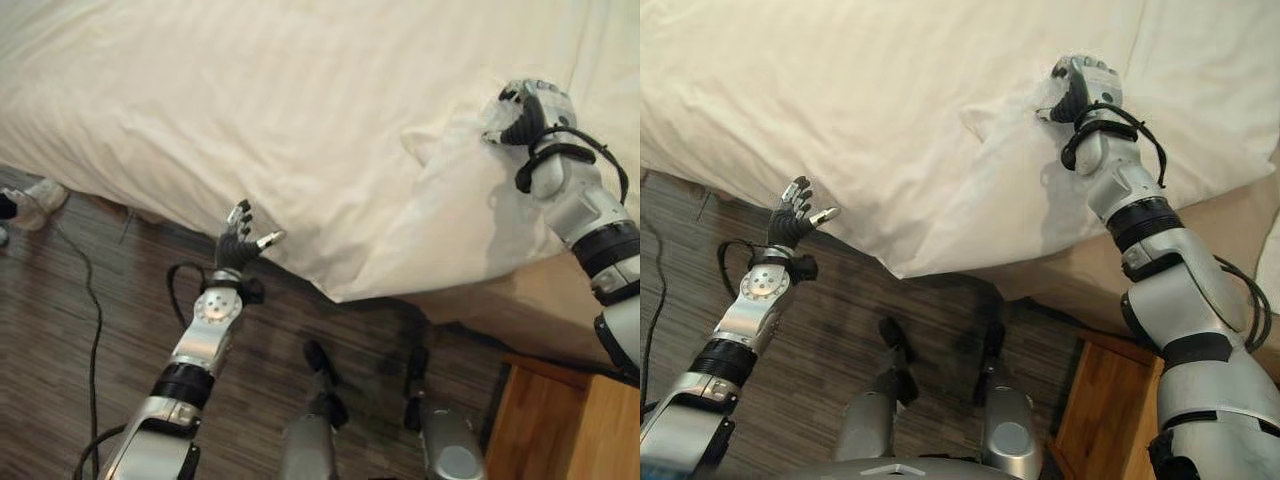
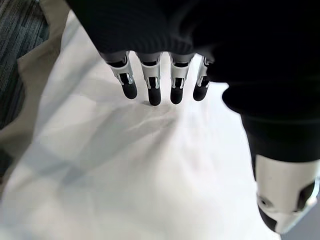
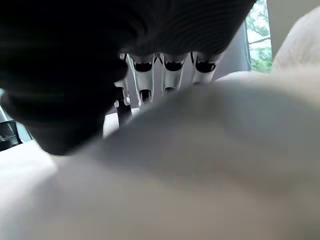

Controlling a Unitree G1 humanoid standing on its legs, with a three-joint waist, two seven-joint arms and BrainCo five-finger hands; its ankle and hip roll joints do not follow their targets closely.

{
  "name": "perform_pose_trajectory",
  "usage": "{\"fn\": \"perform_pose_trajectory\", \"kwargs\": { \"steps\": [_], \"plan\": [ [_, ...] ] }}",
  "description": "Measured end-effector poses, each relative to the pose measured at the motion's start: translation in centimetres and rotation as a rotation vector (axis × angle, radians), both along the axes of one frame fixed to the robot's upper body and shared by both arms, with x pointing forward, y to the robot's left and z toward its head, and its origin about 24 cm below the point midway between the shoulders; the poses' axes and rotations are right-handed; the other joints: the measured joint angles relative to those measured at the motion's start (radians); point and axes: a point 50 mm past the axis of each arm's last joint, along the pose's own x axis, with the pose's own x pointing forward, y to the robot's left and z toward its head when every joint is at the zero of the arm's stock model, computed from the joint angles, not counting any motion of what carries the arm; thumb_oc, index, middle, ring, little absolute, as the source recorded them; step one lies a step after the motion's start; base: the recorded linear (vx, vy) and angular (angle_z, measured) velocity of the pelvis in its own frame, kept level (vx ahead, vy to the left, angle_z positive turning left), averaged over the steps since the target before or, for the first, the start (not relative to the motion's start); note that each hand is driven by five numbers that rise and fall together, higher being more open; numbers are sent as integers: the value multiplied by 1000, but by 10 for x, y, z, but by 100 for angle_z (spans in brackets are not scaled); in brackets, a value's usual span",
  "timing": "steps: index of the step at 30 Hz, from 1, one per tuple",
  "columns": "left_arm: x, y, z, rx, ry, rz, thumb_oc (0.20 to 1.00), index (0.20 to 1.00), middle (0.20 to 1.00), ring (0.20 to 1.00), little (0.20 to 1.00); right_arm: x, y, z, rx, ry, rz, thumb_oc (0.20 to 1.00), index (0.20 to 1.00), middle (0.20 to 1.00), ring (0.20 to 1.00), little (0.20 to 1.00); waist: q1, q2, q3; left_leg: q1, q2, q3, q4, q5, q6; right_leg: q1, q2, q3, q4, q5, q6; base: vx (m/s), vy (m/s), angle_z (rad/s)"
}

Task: Making the bed.

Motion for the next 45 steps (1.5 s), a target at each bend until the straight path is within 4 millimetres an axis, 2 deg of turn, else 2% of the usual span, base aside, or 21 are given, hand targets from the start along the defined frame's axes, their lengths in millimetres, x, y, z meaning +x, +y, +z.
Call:
{"fn": "perform_pose_trajectory", "kwargs": {
  "steps": [1, 5, 7, 9, 11, 13, 14, 15, 16, 18, 19, 21, 24, 30, 31, 32, 34, 37, 39, 42, 45],
  "plan": [
    [0, 1, 0, -4, -2, 6, 1000, 1000, 1000, 1000, 1000, 1, 3, -1, 3, 2, 8, 200, 200, 200, 200, 200, -4, 2, -1, 1, 2, -19, 0, 0, -30, -7, 3, 15, -9, 12, 0, -178, 27, -56],
    [9, 2, 10, -46, -30, 55, 1000, 1000, 1000, 1000, 1000, 3, 19, -1, 30, -17, 45, 200, 200, 200, 200, 200, 17, -5, 3, 5, -2, -194, 6, -20, -56, -79, 4, 119, 31, 36, -3, -119, 29, -68],
    [14, 8, 14, -93, -37, 99, 1000, 1000, 1000, 1000, 1000, 4, 21, -4, 48, 0, 49, 200, 200, 200, 200, 200, 18, -4, 3, 25, 6, -240, 6, -76, -130, -89, 15, 165, 14, 65, 10, -171, 128, -59],
    [19, 2, 21, -114, -62, 86, 1000, 1000, 1000, 1000, 1000, 3, 12, -1, 45, -9, 26, 200, 200, 200, 200, 200, 6, -5, 3, 28, 1, -239, 1, -108, -167, -88, 5, 170, -4, 91, 25, -154, 297, -15],
    [22, -8, 23, -128, -66, 61, 1000, 1000, 1000, 1000, 1000, -1, 3, -5, 76, -13, 11, 200, 200, 200, 200, 200, -6, -10, 4, 40, -19, -216, 1, -160, -158, -67, -9, 169, -18, 106, 44, -97, 303, 13],
    [19, -13, 17, -138, -53, 43, 1000, 1000, 1000, 1000, 1000, -12, -3, -17, 143, -29, 33, 200, 200, 200, 200, 200, -7, -35, 3, 76, -62, -199, 0, -178, -138, -40, -48, 191, -25, 109, 64, -59, 225, -7],
    [13, -11, 10, -140, -38, 43, 1000, 1000, 1000, 1000, 1000, -19, -7, -34, 169, -6, 39, 200, 200, 200, 200, 200, -15, -51, -2, 114, -90, -181, 0, -196, -131, -6, -76, 212, -45, 117, 86, -60, 211, -22],
    [8, -10, 7, -149, -38, 42, 1000, 1000, 1000, 1000, 1000, -26, -10, -44, 203, 3, 49, 200, 200, 200, 200, 200, -21, -60, -3, 136, -104, -170, 0, -203, -124, 19, -88, 217, -58, 119, 90, -75, 201, -21],
    [-4, -5, -2, -163, -28, 48, 1000, 1000, 1000, 1000, 1000, -41, -16, -69, 245, 36, 53, 200, 200, 200, 200, 200, -31, -74, -8, 177, -116, -164, -3, -215, -113, 61, -103, 225, -72, 122, 103, -47, 117, -13],
    [-11, 0, -12, -164, 2, 66, 1000, 1000, 1000, 1000, 1000, -50, -24, -96, 242, 124, 19, 200, 200, 200, 200, 200, -44, -96, -34, 195, -123, -146, -6, -226, -111, 77, -113, 236, -85, 120, 105, -71, 135, -18],
    [-16, 0, -14, -169, 6, 55, 1000, 1000, 1000, 1000, 1000, -62, -35, -117, 276, 174, -14, 200, 200, 200, 200, 200, -46, -113, -45, 207, -132, -143, -4, -227, -108, 85, -115, 236, -84, 121, 107, -124, 71, -11],
    [-22, -1, -26, -172, 52, 49, 1000, 1000, 1000, 1000, 1000, -76, -47, -145, 291, 262, -70, 200, 200, 200, 200, 200, -61, -132, -51, 233, -132, -142, -4, -231, -104, 99, -117, 240, -60, 116, 124, -156, 10, -5],
    [-23, -14, -40, -195, 117, 16, 1000, 1000, 1000, 1000, 1000, -92, -61, -180, 336, 371, -168, 200, 200, 200, 200, 200, -85, -148, -53, 265, -133, -133, 0, -232, -100, 104, -114, 265, -21, 106, 123, -136, -70, -10],
    [-21, -29, -46, -214, 142, -36, 1000, 1000, 1000, 1000, 1000, -93, -71, -203, 305, 466, -239, 200, 200, 200, 200, 200, -79, -128, -64, 299, -99, -112, -5, -238, -110, 146, -97, 269, -74, 101, 118, -100, -158, -12],
    [-21, -30, -47, -212, 147, -41, 1000, 1000, 1000, 1000, 1000, -96, -75, -209, 276, 507, -265, 564, 564, 564, 564, 564, -57, -118, -69, 296, -95, -112, -2, -240, -113, 147, -90, 266, -108, 111, 117, -195, -281, -19],
    [-24, -28, -48, -215, 150, -34, 1000, 1000, 1000, 1000, 1000, -96, -76, -212, 269, 520, -280, 1000, 1000, 1000, 1000, 1000, -51, -115, -70, 293, -95, -101, 0, -243, -117, 144, -88, 267, -123, 111, 116, -150, -241, -46],
    [-30, -24, -54, -234, 161, -14, 1000, 1000, 1000, 1000, 1000, -102, -81, -226, 285, 576, -355, 1000, 1000, 1000, 1000, 1000, -27, -109, -75, 274, -85, -44, -6, -249, -122, 102, -85, 286, -136, 111, 118, -80, -218, -66],
    [-44, -21, -71, -263, 216, 13, 1000, 1000, 1000, 1000, 1000, -112, -89, -237, 328, 602, -430, 1000, 1000, 1000, 1000, 1000, -29, -113, -89, 263, -82, -33, -1, -252, -126, 80, -75, 283, -136, 161, 84, -13, -194, -22],
    [-54, -24, -83, -287, 256, 8, 1000, 1000, 1000, 1000, 1000, -126, -93, -252, 337, 663, -478, 1000, 1000, 1000, 1000, 1000, -27, -94, -105, 274, -57, -32, 0, -253, -138, 93, -43, 278, -132, 161, 79, 58, -195, -12],
    [-66, -23, -88, -299, 270, -8, 1000, 1000, 1000, 1000, 1000, -141, -97, -266, 294, 744, -497, 1000, 1000, 1000, 1000, 1000, -23, -95, -112, 320, -42, -33, 0, -253, -137, 138, -26, 275, -132, 145, 69, 44, -142, -7],
    [-68, -20, -87, -322, 264, -11, 1000, 1000, 1000, 1000, 1000, -181, -123, -286, 222, 910, -651, 1000, 1000, 1000, 1000, 1000, -23, -103, -145, 343, -38, -30, 0, -253, -137, 160, -21, 275, -132, 133, 71, 9, -75, -4]
  ]
}}
